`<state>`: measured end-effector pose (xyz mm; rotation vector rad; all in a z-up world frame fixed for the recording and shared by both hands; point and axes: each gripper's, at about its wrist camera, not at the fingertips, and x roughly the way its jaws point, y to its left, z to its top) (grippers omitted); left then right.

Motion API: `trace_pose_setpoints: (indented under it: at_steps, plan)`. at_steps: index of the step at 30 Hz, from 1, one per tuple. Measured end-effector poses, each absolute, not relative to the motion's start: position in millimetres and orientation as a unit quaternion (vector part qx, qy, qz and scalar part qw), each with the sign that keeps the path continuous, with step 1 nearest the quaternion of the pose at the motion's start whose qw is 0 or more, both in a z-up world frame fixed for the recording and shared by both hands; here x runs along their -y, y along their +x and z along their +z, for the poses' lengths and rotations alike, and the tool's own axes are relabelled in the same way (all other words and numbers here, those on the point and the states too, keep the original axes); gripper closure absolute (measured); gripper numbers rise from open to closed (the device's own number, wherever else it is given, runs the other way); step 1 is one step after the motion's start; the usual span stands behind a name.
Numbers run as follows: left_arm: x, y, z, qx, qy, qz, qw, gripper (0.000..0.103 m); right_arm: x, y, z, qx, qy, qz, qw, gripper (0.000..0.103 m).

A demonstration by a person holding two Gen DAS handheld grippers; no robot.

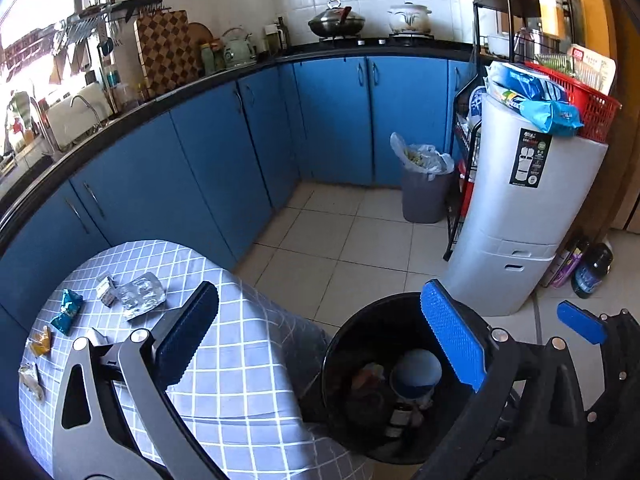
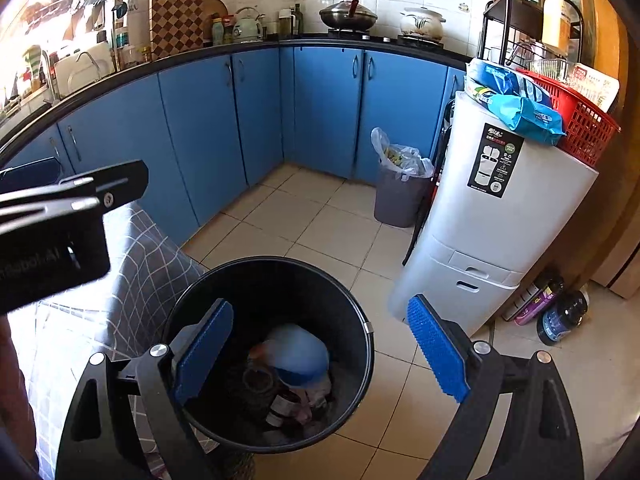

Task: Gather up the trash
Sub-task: 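Open both grippers to drop the bowl and lid into the bin, then move both grippers back over the table toward the remaining trash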

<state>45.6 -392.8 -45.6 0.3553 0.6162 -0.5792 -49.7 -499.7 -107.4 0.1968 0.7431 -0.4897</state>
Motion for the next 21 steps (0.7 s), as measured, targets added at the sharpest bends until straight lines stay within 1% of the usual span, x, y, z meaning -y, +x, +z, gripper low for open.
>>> trace_pose_setpoints:
  at_steps: [12,21]
  plan:
    - [365.9,39.0,-34.0,-0.288,0.16,-0.272,0.904,0.003,482.7,-50.1,-92.1,-0.346,0.083,-0.234,0.905,0.016]
    - [317.1,48.2,-18.8,-0.282,0.137,-0.235,0.92,0.003,451.9,-31.3,-77.0,-0.342,0.08,-0.206,0.914,0.016]
